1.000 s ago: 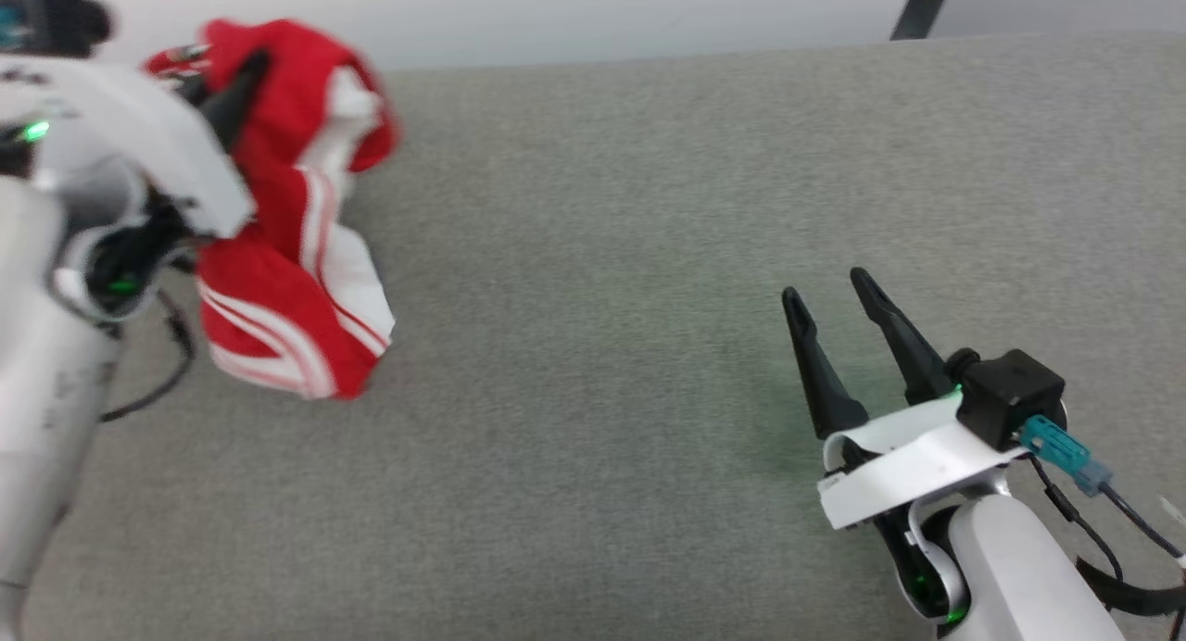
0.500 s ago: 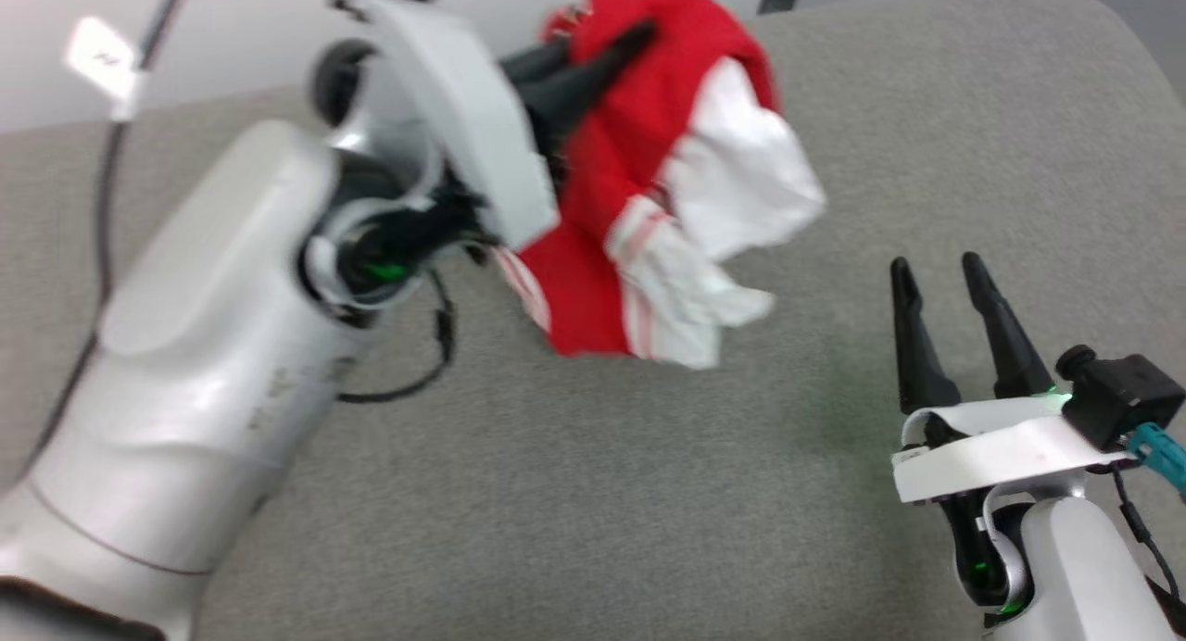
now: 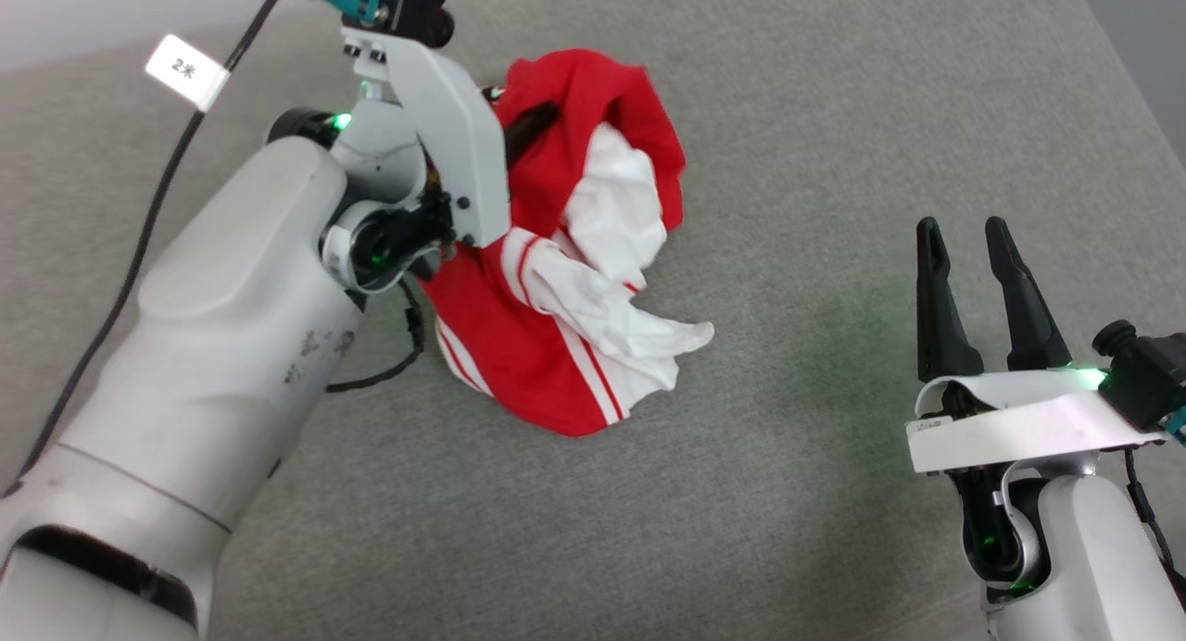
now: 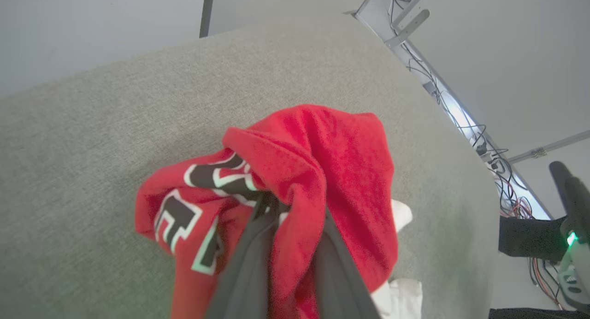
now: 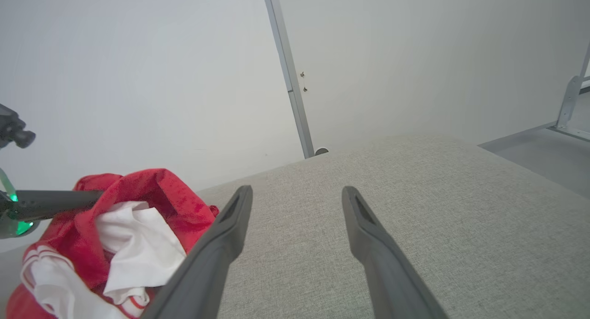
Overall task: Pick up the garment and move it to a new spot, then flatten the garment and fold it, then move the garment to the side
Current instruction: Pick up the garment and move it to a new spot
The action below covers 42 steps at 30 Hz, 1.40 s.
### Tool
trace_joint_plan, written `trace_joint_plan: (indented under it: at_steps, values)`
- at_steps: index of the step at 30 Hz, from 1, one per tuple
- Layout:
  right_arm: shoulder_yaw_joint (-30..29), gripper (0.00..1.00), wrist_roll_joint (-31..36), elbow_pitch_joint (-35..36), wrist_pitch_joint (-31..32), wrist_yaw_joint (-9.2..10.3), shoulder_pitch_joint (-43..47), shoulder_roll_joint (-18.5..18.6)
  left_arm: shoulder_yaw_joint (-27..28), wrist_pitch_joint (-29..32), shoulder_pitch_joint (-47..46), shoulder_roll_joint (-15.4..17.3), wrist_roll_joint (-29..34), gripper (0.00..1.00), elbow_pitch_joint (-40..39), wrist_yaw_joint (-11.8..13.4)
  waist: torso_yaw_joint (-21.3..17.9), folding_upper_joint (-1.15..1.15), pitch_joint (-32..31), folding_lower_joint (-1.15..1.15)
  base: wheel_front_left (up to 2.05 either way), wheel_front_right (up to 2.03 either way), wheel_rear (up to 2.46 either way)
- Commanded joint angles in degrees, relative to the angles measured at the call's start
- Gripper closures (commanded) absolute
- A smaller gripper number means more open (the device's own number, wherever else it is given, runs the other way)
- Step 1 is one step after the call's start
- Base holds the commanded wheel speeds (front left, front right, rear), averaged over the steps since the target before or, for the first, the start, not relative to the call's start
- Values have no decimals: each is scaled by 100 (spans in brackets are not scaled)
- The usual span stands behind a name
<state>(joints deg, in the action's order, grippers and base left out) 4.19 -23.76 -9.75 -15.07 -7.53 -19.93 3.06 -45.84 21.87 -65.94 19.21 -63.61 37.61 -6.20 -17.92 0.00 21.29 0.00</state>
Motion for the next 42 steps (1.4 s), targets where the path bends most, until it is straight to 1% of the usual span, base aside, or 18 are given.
trace_joint_plan:
  at_steps: [1, 6, 8, 11, 15, 17, 18, 19, 25, 29, 31, 35, 38, 42]
  values:
    - [20, 0, -72, 28, -9, 8, -92, -16, -84, 34, -95, 8, 63, 100, 174, -56, -277, 0, 285, 0, 0, 0, 0]
    - [63, 0, -238, 79, -9, 8, -133, -16, -475, 320, -324, 66, 255, 100, 750, -125, -399, 0, 509, 0, 0, 0, 0]
    - [74, 0, -276, 95, -9, 8, -174, -16, -688, 597, -361, 74, 289, 100, 926, -126, -429, 0, 582, 0, 0, 0, 0]
    - [83, 0, -338, 113, -9, 8, -182, -17, -1092, 1037, -337, 120, 326, 100, 951, -130, -452, 0, 666, 0, 0, 0, 0]
    - [119, 0, -393, 120, -9, 8, -226, -17, -1400, 1246, -307, 214, 203, 100, 932, -115, -447, 0, 734, 0, 0, 0, 0]
    - [115, 0, -369, 105, -9, 8, -249, -15, -1501, 1225, -298, 213, 118, 58, 897, -115, -402, 0, 711, 0, 0, 0, 0]
    - [115, 0, -339, 97, -9, 8, -255, -16, -1544, 1177, -307, 221, 91, 33, 857, -116, -370, 0, 687, 0, 0, 0, 0]
    - [113, 0, -300, 80, -8, 8, -254, -16, -1585, 1090, -313, 219, 56, 0, 774, -117, -328, 0, 647, 0, 0, 0, 0]
    - [138, 0, 25, -75, -9, 8, -172, -14, -1498, 329, -410, 208, -345, 0, 517, -117, 55, 0, 214, 0, 0, 0, 0]
    - [93, 0, 342, -195, -9, 8, -73, -12, -1405, -177, -345, 129, -720, 0, 260, -120, 429, 0, -187, 0, 0, 0, 0]
    - [80, 0, 471, -263, -9, 8, -17, 33, -1384, -417, -241, 145, -903, 0, 117, -119, 641, 0, -403, 0, 0, 0, 0]
    - [105, 0, 597, -386, -9, 8, 86, 185, -1380, -884, 40, 273, -1155, 0, -168, -120, 1054, 0, -777, 0, 0, 0, 0]
    - [74, 0, 647, -481, -9, 8, 178, 335, -1340, -1428, 409, 341, -1273, 0, -225, -121, 1363, 0, -1026, 0, 0, 0, 0]
    - [-60, 0, 690, -614, -8, 8, 414, 492, -1509, -2156, 1008, 417, -1144, 0, -144, -120, 1753, 0, -1299, 0, 0, 0, 0]
